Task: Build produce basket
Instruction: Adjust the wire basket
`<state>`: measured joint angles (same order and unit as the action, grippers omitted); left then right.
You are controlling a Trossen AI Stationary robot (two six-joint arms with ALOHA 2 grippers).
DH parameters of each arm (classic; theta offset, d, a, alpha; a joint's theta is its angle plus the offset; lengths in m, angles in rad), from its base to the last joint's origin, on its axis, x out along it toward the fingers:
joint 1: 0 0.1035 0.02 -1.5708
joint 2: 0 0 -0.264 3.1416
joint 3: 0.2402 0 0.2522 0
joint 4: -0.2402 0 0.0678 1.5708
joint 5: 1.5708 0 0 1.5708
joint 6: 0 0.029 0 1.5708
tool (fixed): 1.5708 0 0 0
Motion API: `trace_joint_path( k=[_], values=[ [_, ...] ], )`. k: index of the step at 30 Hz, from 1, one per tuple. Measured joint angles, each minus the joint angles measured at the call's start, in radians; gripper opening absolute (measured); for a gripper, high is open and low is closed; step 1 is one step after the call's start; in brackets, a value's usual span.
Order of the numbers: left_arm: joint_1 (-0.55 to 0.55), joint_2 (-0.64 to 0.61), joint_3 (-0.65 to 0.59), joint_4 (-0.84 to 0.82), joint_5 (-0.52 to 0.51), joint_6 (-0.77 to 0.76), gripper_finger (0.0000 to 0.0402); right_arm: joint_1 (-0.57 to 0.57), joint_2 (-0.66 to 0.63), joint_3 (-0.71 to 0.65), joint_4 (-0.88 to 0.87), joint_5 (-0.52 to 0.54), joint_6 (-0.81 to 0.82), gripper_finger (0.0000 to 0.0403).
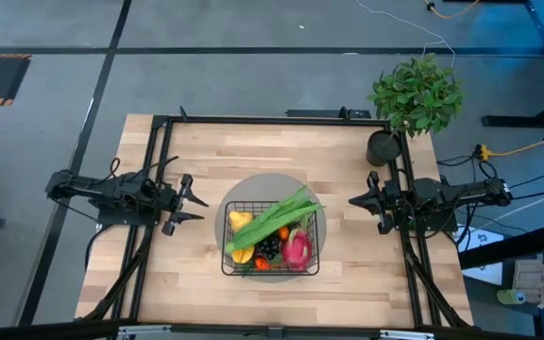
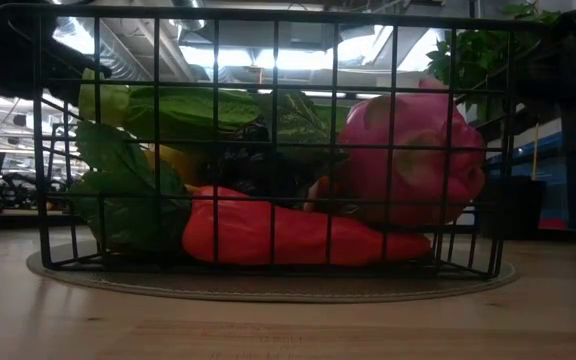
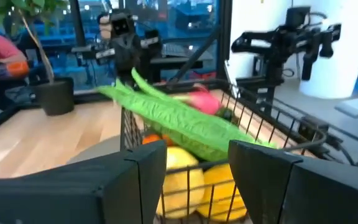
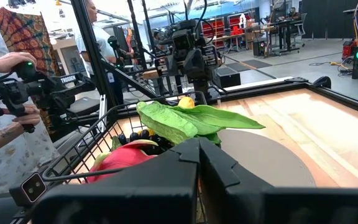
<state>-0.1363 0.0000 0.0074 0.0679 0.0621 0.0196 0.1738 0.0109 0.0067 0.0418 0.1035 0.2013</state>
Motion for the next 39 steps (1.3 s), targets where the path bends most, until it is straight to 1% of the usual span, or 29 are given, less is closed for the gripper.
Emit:
trace_joint_path(
  k=[2, 8, 12, 15, 17, 22, 30, 33, 39],
  values=[
    [0.018, 0.003, 0.0, -0.03, 0.007, -0.013, 0.0163, 0.0, 0.0, 0.0, 0.0, 0.0, 0.0, 0.0005],
    [0.061, 0.002, 0.001, -0.041, 0.003, -0.042, 0.0163, 0.0, 0.0, 0.0, 0.0, 0.0, 0.0, 0.0005],
    [0.065, 0.006, 0.001, -0.043, 0.0, -0.033, 0.0163, 0.0, 0.0, 0.0, 0.0, 0.0, 0.0, 0.0005],
    [0.065, 0.032, 0.002, -0.054, -0.041, -0.013, 0.0163, 0.0, 0.0, 0.0, 0.0, 0.0, 0.0, 0.0005],
    [0.065, 0.05, 0.002, -0.057, -0.06, -0.019, 0.0164, 0.0, 0.0, 0.0, 0.0, 0.0, 0.0, 0.0005],
    [0.065, 0.089, 0.002, -0.058, -0.06, -0.07, 0.0164, 0.0, 0.0, 0.0, 0.0, 0.0, 0.0, 0.0005],
    [0.065, 0.004, 0.001, -0.056, -0.051, -0.055, 0.0165, 0.0, 0.0, 0.0, 0.0, 0.0, 0.0, 0.0005],
    [0.065, 0.003, 0.001, -0.056, -0.052, -0.09, 0.0165, 0.0, 0.0, 0.0, 0.0, 0.0, 0.0, 0.0005],
    [0.065, 0.002, 0.001, -0.057, -0.051, -0.096, 0.0165, 0.0, 0.0, 0.0, 0.0, 0.0, 0.0, 0.0005]
  ],
)
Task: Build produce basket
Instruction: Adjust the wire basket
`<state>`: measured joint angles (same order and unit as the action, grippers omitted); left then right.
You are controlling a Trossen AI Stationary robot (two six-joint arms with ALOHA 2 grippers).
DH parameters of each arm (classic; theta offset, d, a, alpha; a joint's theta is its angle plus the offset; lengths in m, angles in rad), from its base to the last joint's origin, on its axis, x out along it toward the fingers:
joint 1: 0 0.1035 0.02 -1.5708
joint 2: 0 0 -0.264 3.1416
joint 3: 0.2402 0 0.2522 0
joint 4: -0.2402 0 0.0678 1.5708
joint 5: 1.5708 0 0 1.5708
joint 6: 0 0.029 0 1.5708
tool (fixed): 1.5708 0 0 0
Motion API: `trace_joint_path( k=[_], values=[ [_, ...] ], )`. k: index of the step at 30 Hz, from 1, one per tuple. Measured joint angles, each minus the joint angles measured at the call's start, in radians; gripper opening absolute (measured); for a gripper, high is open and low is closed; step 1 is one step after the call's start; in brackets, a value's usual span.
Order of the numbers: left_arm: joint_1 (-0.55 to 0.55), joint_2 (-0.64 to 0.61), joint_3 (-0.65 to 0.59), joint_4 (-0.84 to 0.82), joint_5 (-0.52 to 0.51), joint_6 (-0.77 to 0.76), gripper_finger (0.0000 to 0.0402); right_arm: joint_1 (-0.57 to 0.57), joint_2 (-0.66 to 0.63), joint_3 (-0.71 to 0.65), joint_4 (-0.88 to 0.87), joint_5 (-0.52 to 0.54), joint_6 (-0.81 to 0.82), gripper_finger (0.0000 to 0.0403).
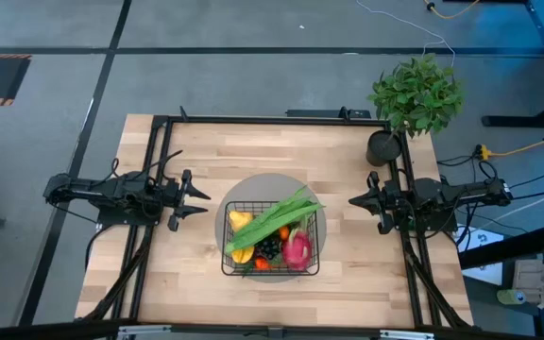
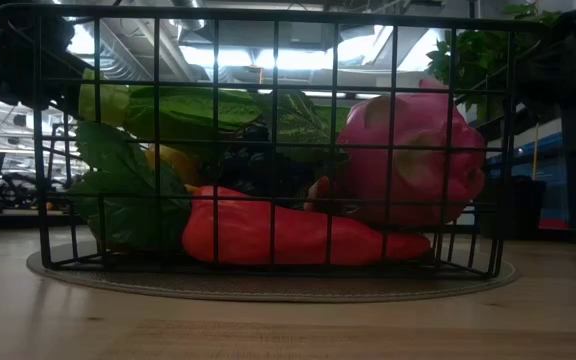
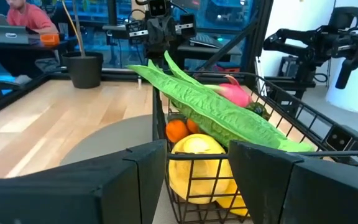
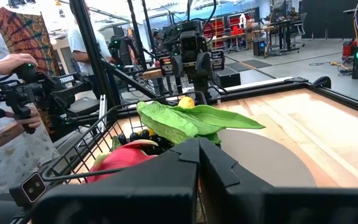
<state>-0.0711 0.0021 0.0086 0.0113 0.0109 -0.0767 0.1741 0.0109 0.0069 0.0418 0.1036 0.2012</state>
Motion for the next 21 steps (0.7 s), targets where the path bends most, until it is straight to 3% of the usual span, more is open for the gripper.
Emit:
trace_joint_path(
  k=[10, 21],
  values=[
    [0.0, 0.0, 0.0, -0.002, -0.005, -0.021, 0.0155, 0.0, 0.0, 0.0, 0.0, 0.0, 0.0, 0.0005],
    [0.0, 0.0, -0.001, -0.003, -0.027, 0.006, 0.0044, 0.0, 0.0, 0.0, 0.0, 0.0, 0.0, 0.0005]
  ],
)
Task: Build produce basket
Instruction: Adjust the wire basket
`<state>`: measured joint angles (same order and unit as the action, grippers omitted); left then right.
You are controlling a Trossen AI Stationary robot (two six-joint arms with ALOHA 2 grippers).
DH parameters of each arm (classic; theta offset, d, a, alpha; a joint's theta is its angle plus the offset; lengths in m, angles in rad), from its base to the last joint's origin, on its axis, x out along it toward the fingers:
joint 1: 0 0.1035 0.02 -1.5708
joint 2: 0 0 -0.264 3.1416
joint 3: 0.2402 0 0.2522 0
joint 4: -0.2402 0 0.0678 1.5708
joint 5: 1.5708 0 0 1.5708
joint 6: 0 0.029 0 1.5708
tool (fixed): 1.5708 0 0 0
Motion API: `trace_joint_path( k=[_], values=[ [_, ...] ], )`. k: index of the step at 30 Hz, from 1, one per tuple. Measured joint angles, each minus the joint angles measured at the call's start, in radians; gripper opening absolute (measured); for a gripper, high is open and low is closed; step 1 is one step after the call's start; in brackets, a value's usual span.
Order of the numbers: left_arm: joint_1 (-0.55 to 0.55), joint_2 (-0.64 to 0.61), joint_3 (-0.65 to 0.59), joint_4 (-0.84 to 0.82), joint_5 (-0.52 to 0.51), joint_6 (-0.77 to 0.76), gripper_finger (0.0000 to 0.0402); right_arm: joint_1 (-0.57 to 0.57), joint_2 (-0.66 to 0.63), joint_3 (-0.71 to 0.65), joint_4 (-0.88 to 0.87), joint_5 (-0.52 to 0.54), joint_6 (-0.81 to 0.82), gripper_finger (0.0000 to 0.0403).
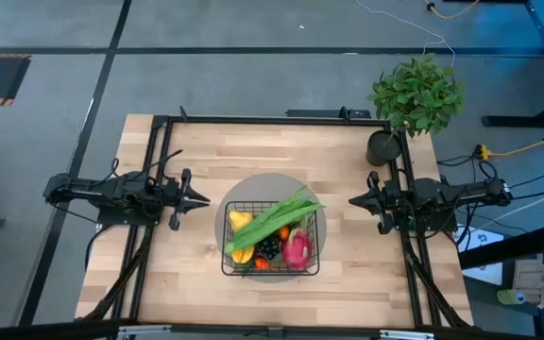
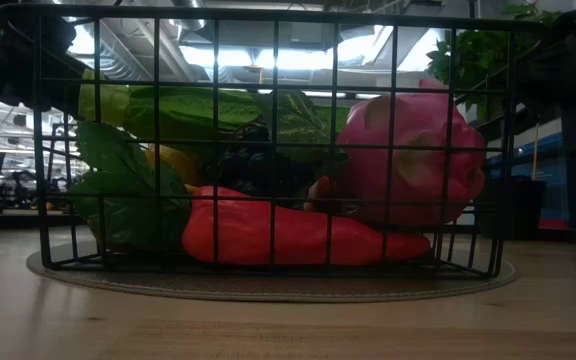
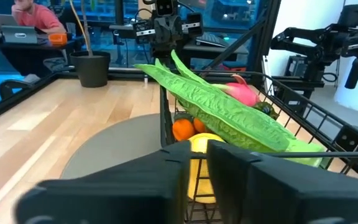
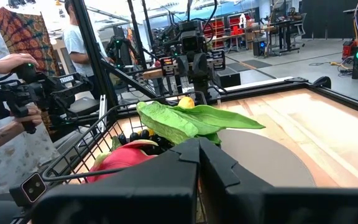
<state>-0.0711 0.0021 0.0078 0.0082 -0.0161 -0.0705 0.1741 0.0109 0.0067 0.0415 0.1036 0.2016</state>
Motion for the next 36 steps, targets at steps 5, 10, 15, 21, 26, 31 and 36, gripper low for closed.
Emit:
trace_joint_path(
  k=[5, 10, 15, 21, 26, 31, 36],
  values=[
    [0.0, 0.0, 0.0, 0.003, -0.026, -0.007, 0.0004, 0.0, 0.0, 0.0, 0.0, 0.0, 0.0, 0.0005],
    [0.0, 0.0, -0.001, 0.004, -0.03, -0.006, 0.0002, 0.0, 0.0, 0.0, 0.0, 0.0, 0.0, 0.0005],
    [0.0, 0.0, -0.001, 0.003, -0.016, -0.036, 0.0009, 0.0, 0.0, 0.0, 0.0, 0.0, 0.0, 0.0005],
    [-0.003, 0.0, 0.0, 0.003, 0.017, -0.123, 0.0008, 0.0, 0.0, 0.0, 0.0, 0.0, 0.0, 0.0005],
    [-0.004, 0.0, 0.0, 0.002, 0.01, -0.137, 0.0002, 0.0, 0.0, 0.0, 0.0, 0.0, 0.0, 0.0005],
    [-0.004, 0.0, 0.0, 0.001, 0.009, -0.135, 0.0002, 0.0, 0.0, 0.0, 0.0, 0.0, 0.0, 0.0005],
    [-0.004, 0.0, 0.0, 0.001, 0.009, -0.028, 0.0002, 0.0, 0.0, 0.0, 0.0, 0.0, 0.0, 0.0005]
  ],
)
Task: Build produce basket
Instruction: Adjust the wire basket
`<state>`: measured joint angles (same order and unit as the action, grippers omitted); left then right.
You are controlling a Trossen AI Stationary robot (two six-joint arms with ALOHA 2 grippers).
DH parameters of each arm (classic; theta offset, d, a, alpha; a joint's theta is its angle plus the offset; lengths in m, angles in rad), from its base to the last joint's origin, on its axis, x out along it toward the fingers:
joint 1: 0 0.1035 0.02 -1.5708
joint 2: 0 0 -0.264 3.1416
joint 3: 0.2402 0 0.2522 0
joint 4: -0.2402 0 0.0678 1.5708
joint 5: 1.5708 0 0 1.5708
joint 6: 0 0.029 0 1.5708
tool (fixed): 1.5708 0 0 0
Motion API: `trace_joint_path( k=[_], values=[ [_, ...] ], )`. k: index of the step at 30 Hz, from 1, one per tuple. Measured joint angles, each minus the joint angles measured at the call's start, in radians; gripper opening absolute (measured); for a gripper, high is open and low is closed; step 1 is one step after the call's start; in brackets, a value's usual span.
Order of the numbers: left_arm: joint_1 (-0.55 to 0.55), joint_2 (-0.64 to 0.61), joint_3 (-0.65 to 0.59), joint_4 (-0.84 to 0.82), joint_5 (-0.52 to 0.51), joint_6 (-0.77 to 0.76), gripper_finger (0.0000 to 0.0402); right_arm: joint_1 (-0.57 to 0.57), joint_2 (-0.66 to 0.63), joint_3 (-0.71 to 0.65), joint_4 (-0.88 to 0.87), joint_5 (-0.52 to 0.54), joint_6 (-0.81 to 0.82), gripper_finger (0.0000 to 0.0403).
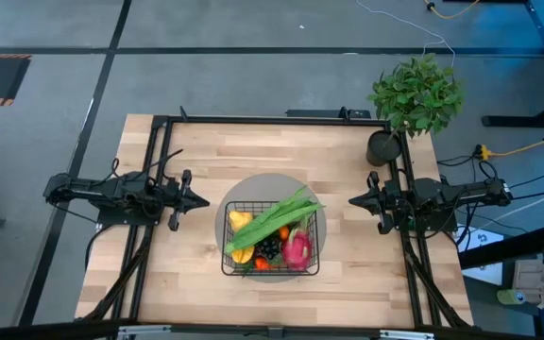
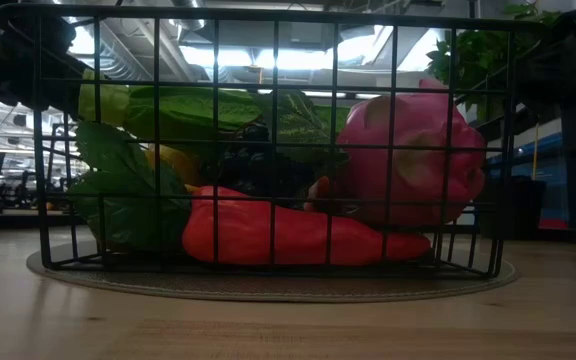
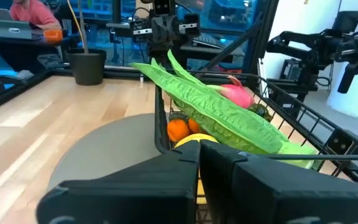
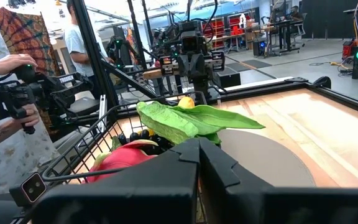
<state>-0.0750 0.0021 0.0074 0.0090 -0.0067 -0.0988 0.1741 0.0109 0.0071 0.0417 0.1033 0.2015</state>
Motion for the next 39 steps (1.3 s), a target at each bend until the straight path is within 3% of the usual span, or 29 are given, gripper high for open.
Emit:
trace_joint_path(
  k=[7, 12, 17, 23, 26, 30, 36, 39],
  values=[
    [0.0, 0.001, 0.001, 0.036, -0.026, -0.025, 0.0009, 0.0, 0.0, 0.0, 0.0, 0.0, 0.0, 0.0005],
    [0.0, 0.068, 0.09, -0.048, -0.032, -0.038, 0.0022, 0.0, 0.0, 0.0, 0.0, 0.0, 0.0, 0.0005],
    [-0.004, 0.265, 0.162, -0.095, -0.025, -0.137, 0.0033, 0.0, 0.0, 0.0, 0.0, 0.0, 0.0, 0.0005],
    [-0.114, 0.506, 0.228, 0.146, 0.026, -0.132, 0.0032, 0.0, 0.0, 0.0, 0.0, 0.0, 0.0, 0.0005],
    [-0.201, 0.61, 0.292, 0.161, 0.024, -0.123, 0.003, 0.0, 0.0, 0.0, 0.0, 0.0, 0.0, 0.0005],
    [-0.315, 0.772, 0.37, 0.158, -0.041, -0.128, 0.0029, 0.0, 0.0, 0.0, 0.0, 0.0, 0.0, 0.0005],
    [-0.433, 1.036, 0.524, 0.105, -0.217, -0.137, 0.0029, 0.0, 0.0, 0.0, 0.0, 0.0, 0.0, 0.0005],
    [-0.473, 1.148, 0.619, 0.07, -0.24, -0.147, 0.0029, 0.0, 0.0, 0.0, 0.0, 0.0, 0.0, 0.0005]
  ],
)
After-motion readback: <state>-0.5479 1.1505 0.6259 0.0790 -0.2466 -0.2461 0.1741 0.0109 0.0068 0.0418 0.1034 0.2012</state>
